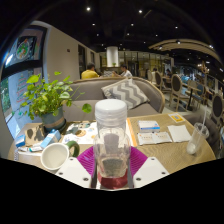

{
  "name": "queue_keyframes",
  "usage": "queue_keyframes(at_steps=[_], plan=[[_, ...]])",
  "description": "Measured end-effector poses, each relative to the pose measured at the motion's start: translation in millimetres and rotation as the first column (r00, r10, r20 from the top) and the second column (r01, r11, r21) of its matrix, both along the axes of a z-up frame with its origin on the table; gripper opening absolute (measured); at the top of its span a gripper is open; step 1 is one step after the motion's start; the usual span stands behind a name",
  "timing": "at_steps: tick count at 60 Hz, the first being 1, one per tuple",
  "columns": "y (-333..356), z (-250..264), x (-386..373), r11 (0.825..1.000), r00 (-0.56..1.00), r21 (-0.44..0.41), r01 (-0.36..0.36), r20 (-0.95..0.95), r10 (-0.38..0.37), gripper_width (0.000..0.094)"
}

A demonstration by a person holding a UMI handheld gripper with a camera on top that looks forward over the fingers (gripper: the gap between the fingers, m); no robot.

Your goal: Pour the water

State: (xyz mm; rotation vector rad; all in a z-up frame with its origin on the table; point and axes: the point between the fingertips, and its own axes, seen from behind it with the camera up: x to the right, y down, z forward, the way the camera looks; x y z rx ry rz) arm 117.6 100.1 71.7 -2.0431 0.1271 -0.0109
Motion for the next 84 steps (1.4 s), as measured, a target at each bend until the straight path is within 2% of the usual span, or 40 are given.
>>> queue_keyframes(at_steps=[11,13,21,26,28,32,35,39,48,60,69,84], plan=[[-6,-49,-2,0.999,1.0,-0.053,-0.009,-0.019,0.008,0.0424],[-6,-45,-2,1.0,1.0,-0.018,-0.01,-0.012,0.01,0.0425],[-8,-46,-3,1.0,1.0,0.004,-0.015,0.022,0.015,0.0465],[-10,-52,-2,1.0,1.0,-0.024,-0.01,-0.007,0.009,0.0518],[-13,-56,-2,0.998,1.0,-0.057,-0.011,-0.015,0.01,0.0593],[-20,-55,-1,0.997,1.0,-0.08,-0.009,-0.022,0.007,0.087],[-28,-51,1,0.995,1.0,-0.098,0.001,-0.024,-0.003,0.0828],[-42,-42,1,0.993,1.0,-0.119,0.009,-0.028,-0.013,0.0863],[-90,-4,-6,0.989,1.0,-0.147,0.016,-0.006,-0.017,0.0859],[-186,56,-35,0.979,1.0,-0.205,0.012,-0.007,-0.014,0.0855],[-245,88,-53,0.977,1.0,-0.215,0.004,-0.004,-0.004,0.0856],[-288,109,-66,0.976,1.0,-0.219,-0.012,0.01,0.015,0.0852]])
